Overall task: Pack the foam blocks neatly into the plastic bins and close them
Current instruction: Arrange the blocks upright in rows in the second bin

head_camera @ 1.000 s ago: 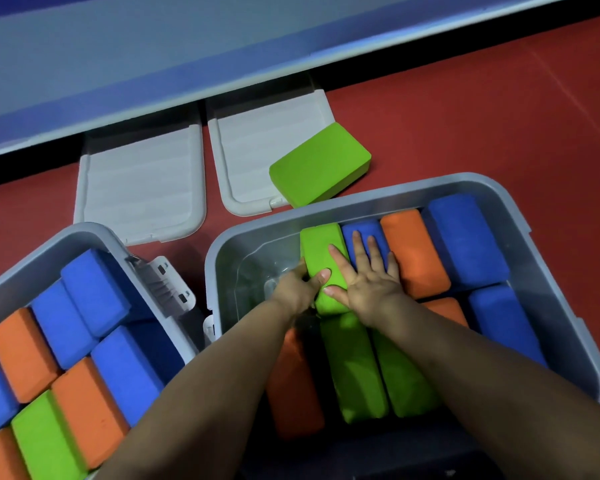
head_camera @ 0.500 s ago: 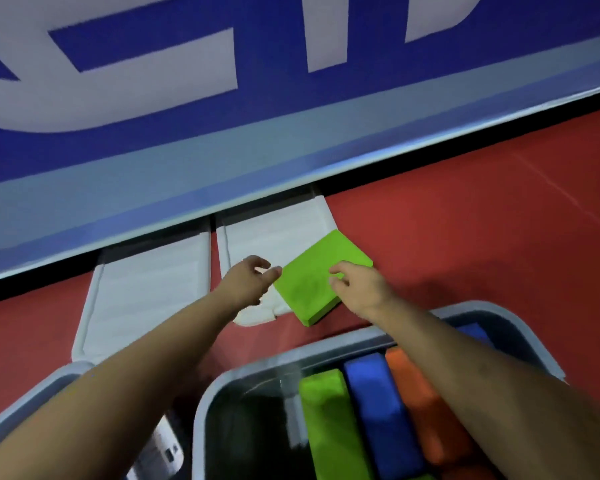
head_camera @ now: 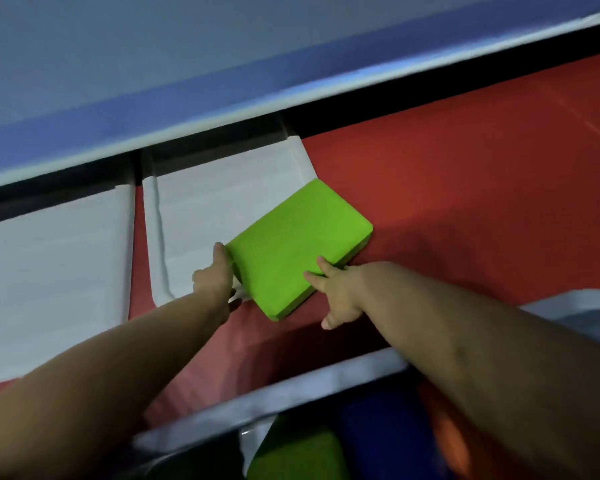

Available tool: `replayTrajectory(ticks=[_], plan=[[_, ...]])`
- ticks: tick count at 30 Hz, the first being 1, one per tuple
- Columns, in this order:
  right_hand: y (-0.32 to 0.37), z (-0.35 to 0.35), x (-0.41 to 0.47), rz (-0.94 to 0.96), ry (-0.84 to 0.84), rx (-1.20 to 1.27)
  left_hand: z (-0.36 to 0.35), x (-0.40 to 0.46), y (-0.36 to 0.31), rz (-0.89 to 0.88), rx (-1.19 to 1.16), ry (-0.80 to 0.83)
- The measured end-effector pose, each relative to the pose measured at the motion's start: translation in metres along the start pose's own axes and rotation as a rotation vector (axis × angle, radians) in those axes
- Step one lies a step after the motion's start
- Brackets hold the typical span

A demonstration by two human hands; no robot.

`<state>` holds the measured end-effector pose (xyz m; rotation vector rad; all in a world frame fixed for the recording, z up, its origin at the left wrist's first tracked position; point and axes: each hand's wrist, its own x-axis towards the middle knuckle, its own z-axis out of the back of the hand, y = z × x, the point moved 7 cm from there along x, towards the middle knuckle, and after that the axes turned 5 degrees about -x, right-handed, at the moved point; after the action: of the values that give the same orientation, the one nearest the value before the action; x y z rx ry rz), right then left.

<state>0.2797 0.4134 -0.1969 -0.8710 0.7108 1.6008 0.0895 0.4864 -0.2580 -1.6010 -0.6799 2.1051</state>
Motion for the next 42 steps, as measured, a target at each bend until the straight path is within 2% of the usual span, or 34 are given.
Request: replayTrajectory(ticks=[4, 7, 10, 13, 16, 20, 25, 29, 34, 38, 42], plan=[[-0.002, -0.003, 0.003, -0.003, 0.021, 0.070, -0.029, -0.027, 0.023, 0.105, 0.097, 0.347], [-0.001, 0.002, 0.002, -0.007, -0.005, 0.131, -0.040, -0.031, 0.022, 0.045, 0.069, 0.410], [-0.008, 0.010, 0.000, -0.015, -0.143, 0.237, -0.041, -0.034, -0.004, -0.043, 0.045, 0.447], [-0.017, 0.025, -0.022, 0.026, -0.354, 0.483, -0.034, -0.057, -0.043, -0.232, 0.110, 0.399], [-0.013, 0.045, -0.068, 0.091, -0.488, 0.680, -0.007, -0.107, -0.084, -0.384, 0.175, 0.323], [0.021, 0.081, -0.153, 0.158, -0.640, 0.782, 0.059, -0.200, -0.129, -0.566, 0.094, 0.235], [0.078, 0.099, -0.275, 0.241, -0.707, 0.846, 0.142, -0.332, -0.149, -0.773, 0.132, 0.109], [0.121, 0.068, -0.358, 0.257, -0.743, 0.905, 0.196, -0.427, -0.132, -0.880, 0.240, 0.011], [0.174, -0.020, -0.404, 0.219, -0.656, 0.924, 0.246, -0.505, -0.068, -0.898, 0.380, -0.060], [0.202, -0.105, -0.413, 0.071, -0.539, 0.870, 0.275, -0.516, 0.006, -0.799, 0.395, -0.086], [0.210, -0.126, -0.422, 0.042, -0.536, 0.853, 0.283, -0.500, 0.053, -0.710, 0.451, -0.136]])
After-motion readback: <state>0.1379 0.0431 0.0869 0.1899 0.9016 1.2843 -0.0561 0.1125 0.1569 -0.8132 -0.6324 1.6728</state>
